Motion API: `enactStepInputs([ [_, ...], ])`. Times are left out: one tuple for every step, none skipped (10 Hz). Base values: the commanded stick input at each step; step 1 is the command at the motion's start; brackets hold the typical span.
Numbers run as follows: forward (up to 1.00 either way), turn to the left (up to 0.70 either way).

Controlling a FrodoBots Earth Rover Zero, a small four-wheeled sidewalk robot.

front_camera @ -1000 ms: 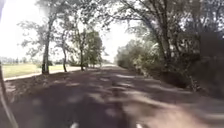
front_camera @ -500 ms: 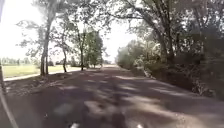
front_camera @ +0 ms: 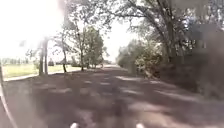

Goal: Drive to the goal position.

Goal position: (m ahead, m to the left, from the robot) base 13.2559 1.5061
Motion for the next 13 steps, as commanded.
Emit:
enactStepInputs([
  [0.70, 0.00],
  [0.70, 0.00],
  [0.70, 0.00],
  [0.70, 0.00],
  [0.70, 0.00],
  [0.70, 0.00],
  [0.70, 0.00],
  [0.70, 0.00],
  [0.70, 0.00],
  [0.70, 0.00],
  [0.70, 0.00],
  [0.70, 0.00],
  [0.70, 0.00],
])
